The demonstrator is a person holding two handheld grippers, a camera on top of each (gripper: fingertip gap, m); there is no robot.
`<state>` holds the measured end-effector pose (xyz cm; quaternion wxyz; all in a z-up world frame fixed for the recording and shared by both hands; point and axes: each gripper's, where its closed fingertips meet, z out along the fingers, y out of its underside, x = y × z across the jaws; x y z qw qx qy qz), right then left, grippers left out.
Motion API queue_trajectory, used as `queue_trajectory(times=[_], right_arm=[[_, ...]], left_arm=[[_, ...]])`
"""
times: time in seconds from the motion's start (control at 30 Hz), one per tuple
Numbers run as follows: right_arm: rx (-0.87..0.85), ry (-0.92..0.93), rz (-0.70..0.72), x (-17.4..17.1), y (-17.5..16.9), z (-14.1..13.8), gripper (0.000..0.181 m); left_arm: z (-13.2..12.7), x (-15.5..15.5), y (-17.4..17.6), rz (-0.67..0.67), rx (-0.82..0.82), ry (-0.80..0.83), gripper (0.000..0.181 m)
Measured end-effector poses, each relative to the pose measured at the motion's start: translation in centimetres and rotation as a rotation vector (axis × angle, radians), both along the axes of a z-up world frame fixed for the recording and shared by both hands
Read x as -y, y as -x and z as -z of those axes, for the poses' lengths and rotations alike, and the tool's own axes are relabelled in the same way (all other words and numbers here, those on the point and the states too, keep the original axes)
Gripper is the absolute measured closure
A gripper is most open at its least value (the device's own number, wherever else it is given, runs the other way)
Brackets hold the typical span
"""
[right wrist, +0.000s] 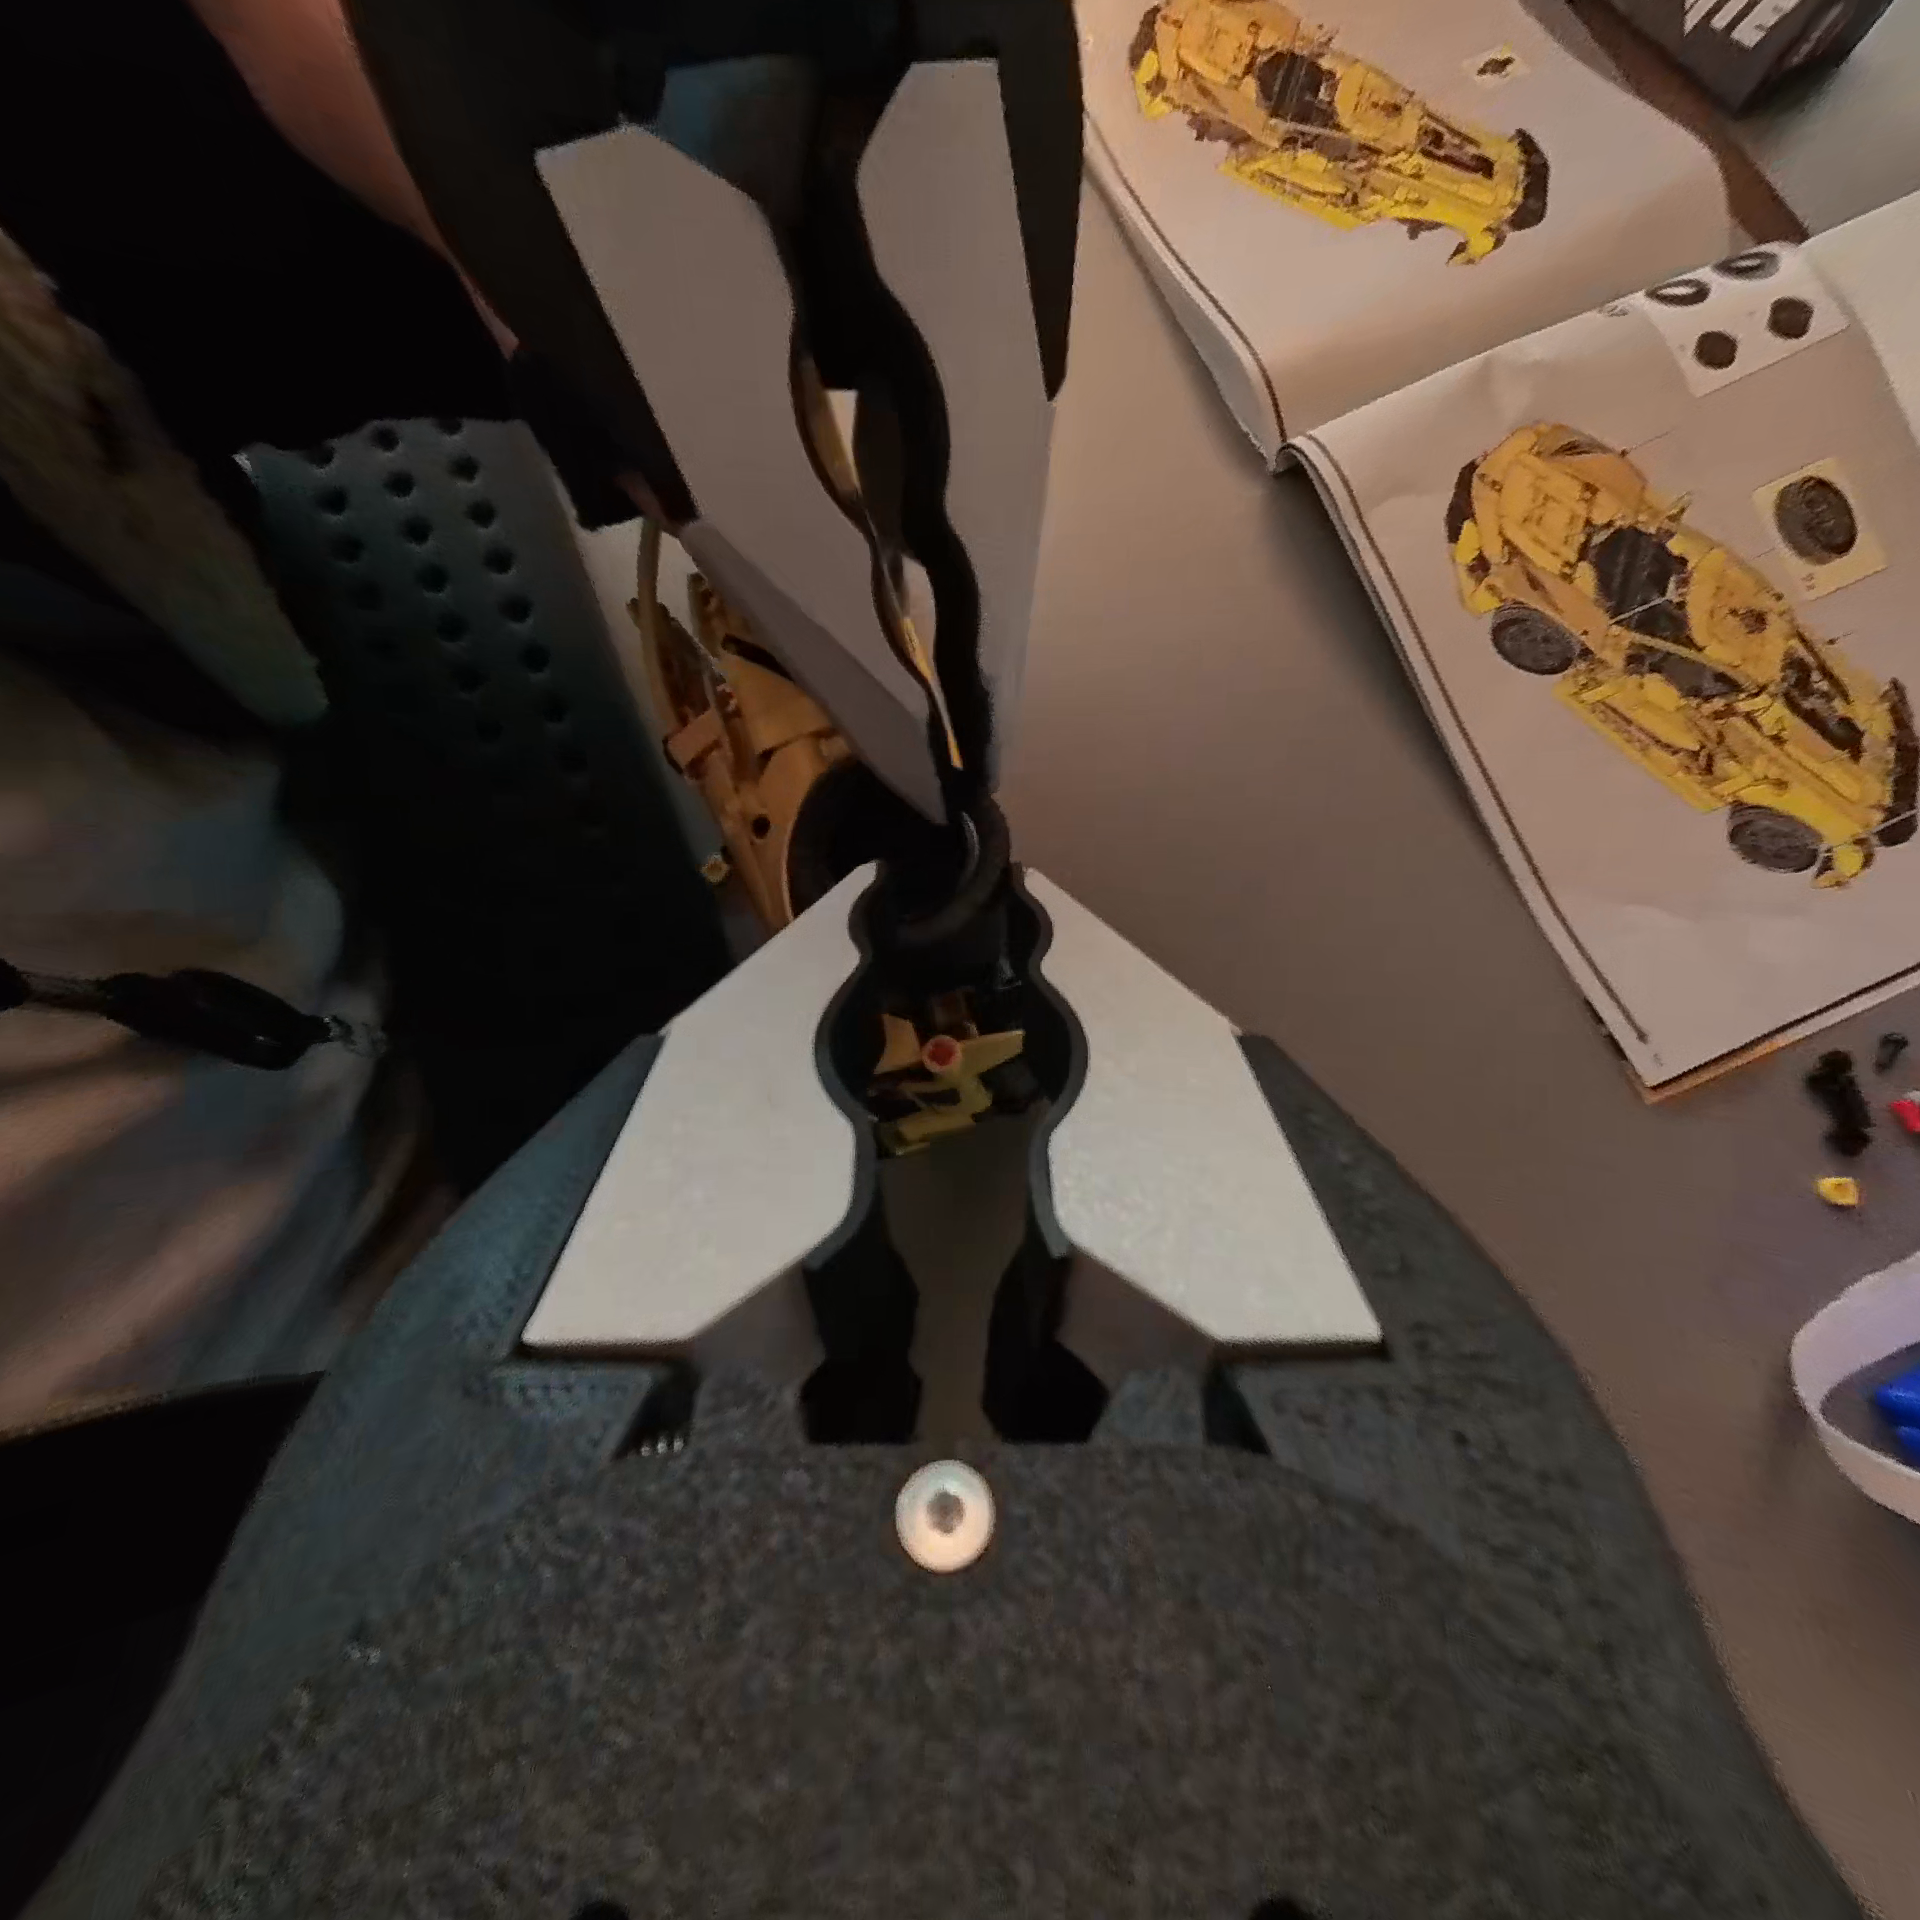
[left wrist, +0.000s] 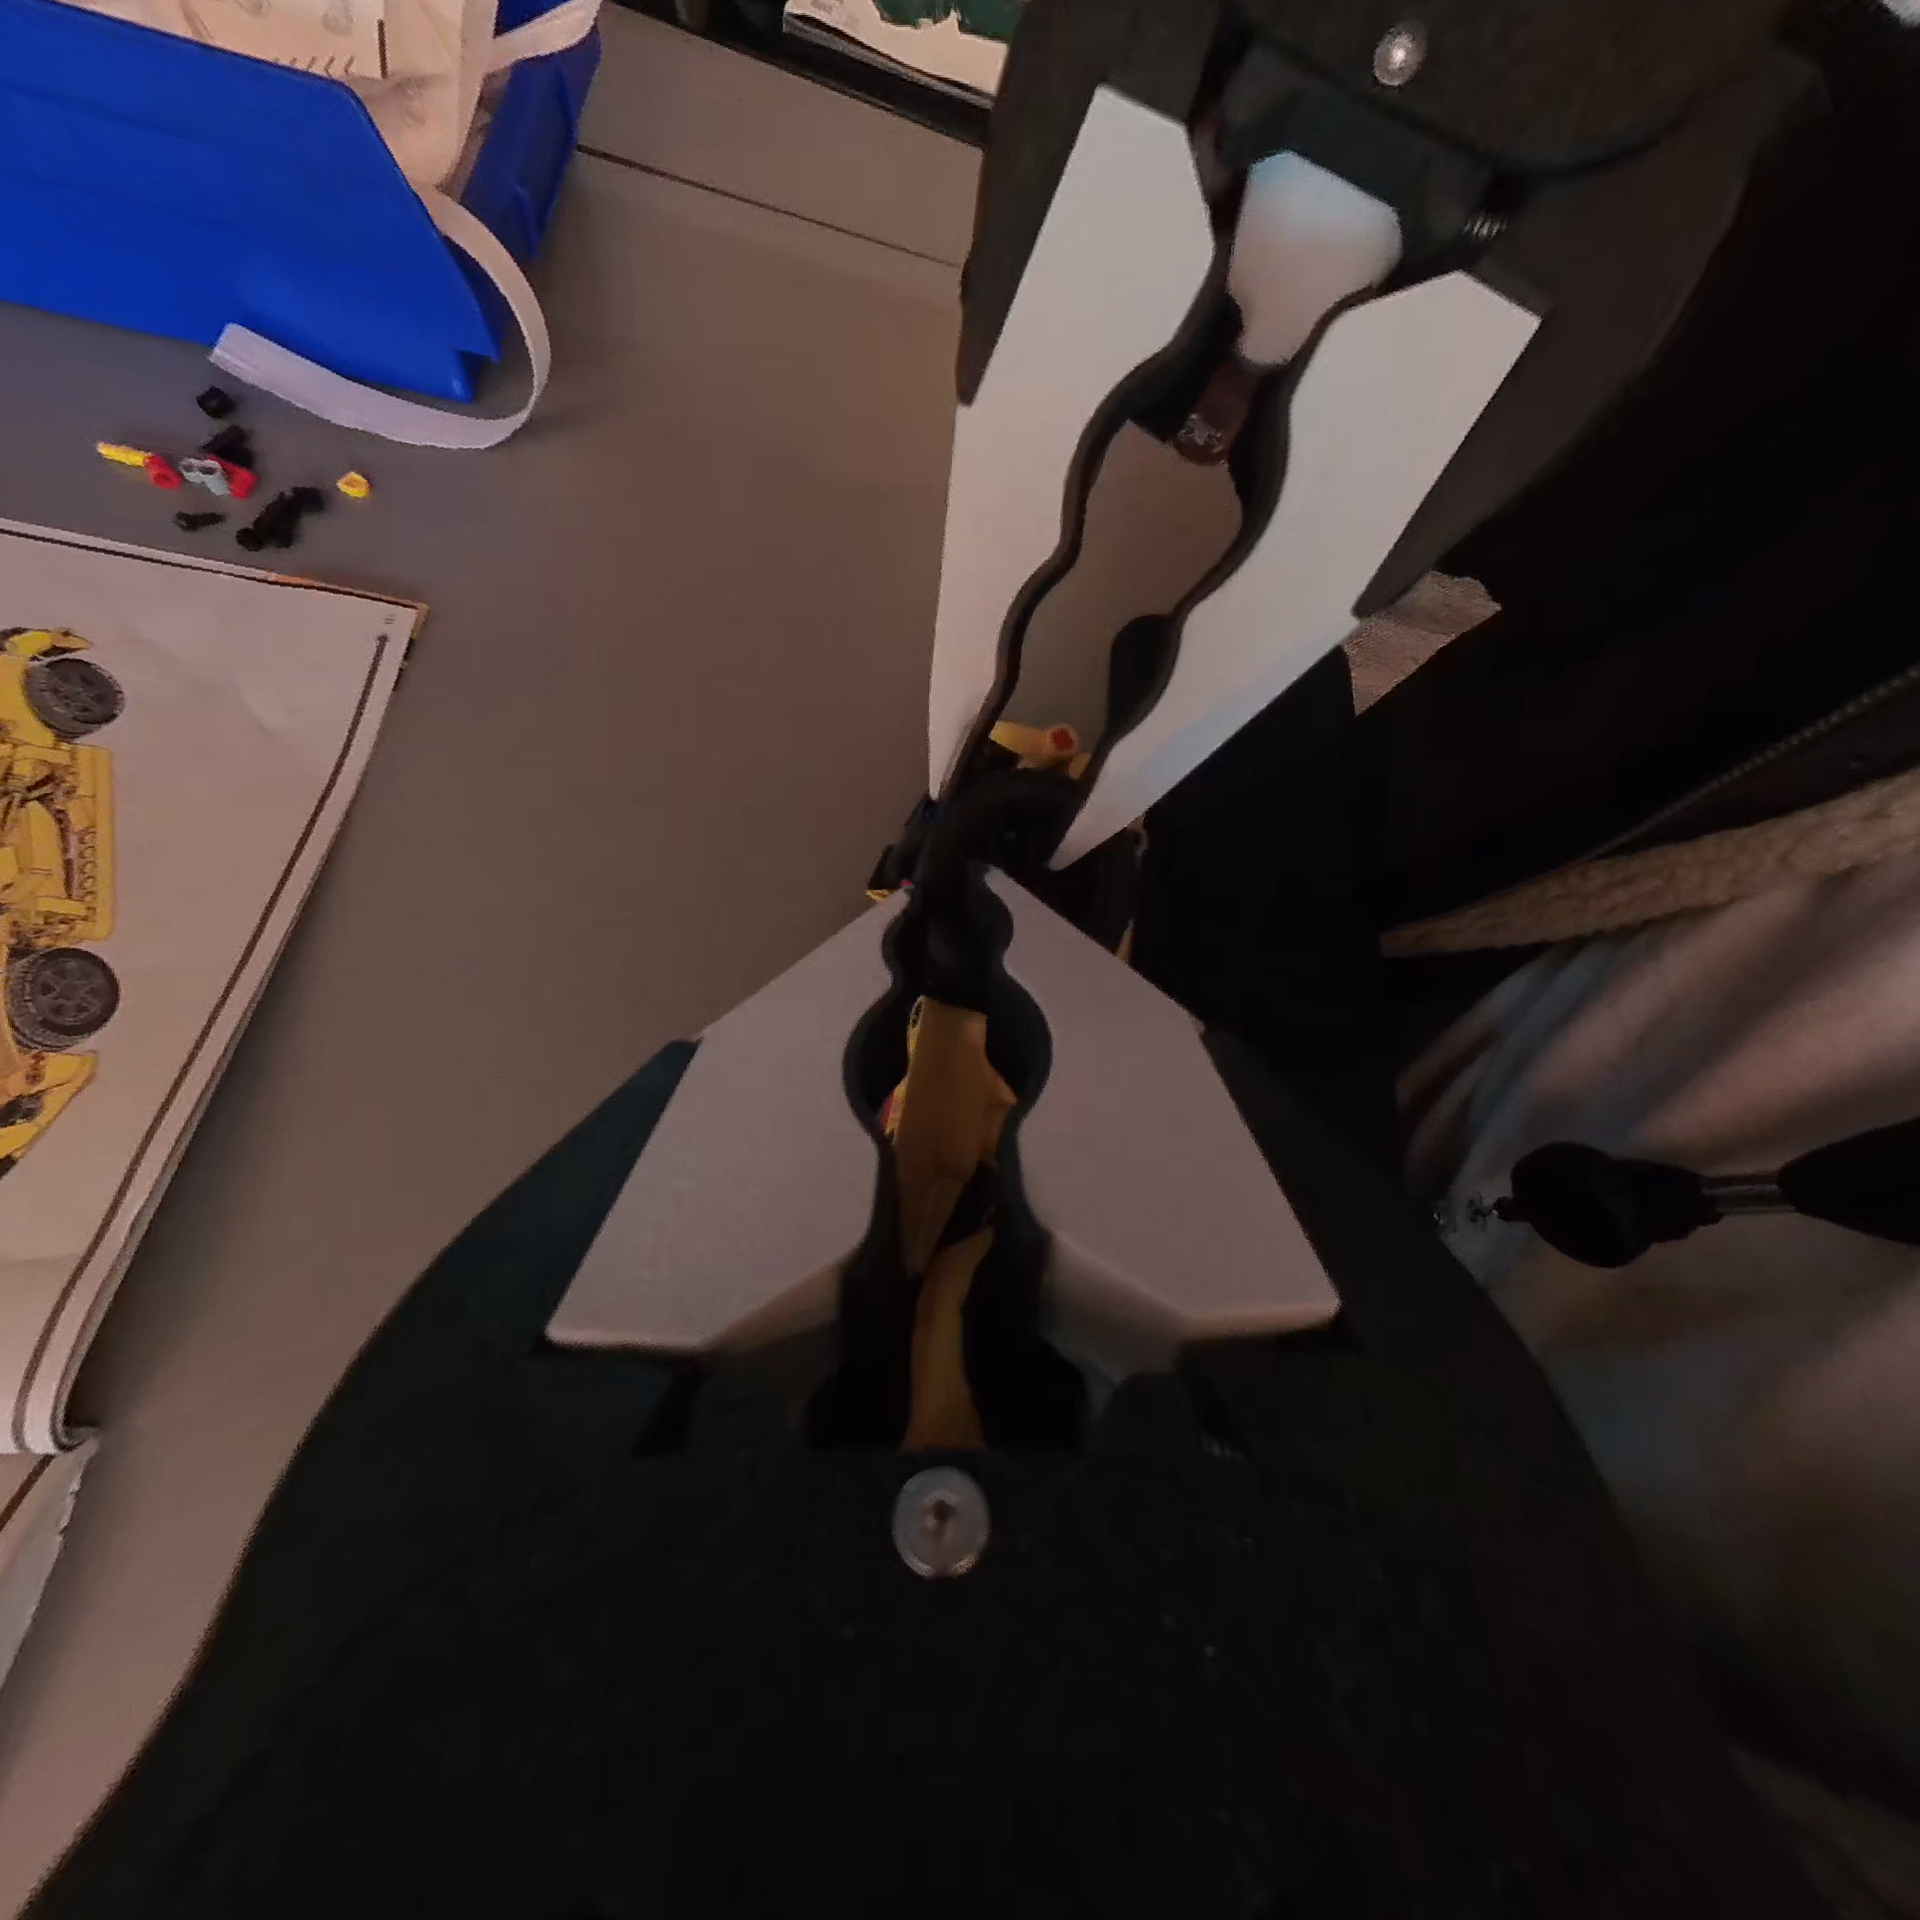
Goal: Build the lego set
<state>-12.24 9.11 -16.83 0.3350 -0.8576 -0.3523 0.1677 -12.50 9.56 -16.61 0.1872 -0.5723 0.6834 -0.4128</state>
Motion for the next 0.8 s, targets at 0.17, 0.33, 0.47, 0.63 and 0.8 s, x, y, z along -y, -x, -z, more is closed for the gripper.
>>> queue_trajectory(times=[0.17,0.33,0.47,0.63,0.8], right_arm=[[-0.021,-0.007,0.006,0.1,0.0,0.1,0.162],[-0.052,0.003,0.009,0.0,-0.1,0.2,0.162],[-0.082,-0.006,-0.019,0.0,-0.1,0.3,0.161],[-0.157,-0.003,-0.019,0.0,-0.2,0.4,0.161],[-0.056,-0.197,-0.015,-0.2,0.2,-1.8,0.162]], left_arm=[[0.0,0.1,0.0,0.009,0.004,-0.006,0.173],[0.1,0.0,-0.2,0.002,0.003,-0.034,0.174],[0.1,0.0,-0.2,0.002,0.004,-0.029,0.174],[0.1,0.0,-0.3,-0.003,0.009,-0.057,0.174],[0.0,0.1,-0.3,0.009,0.012,-0.036,0.174]])
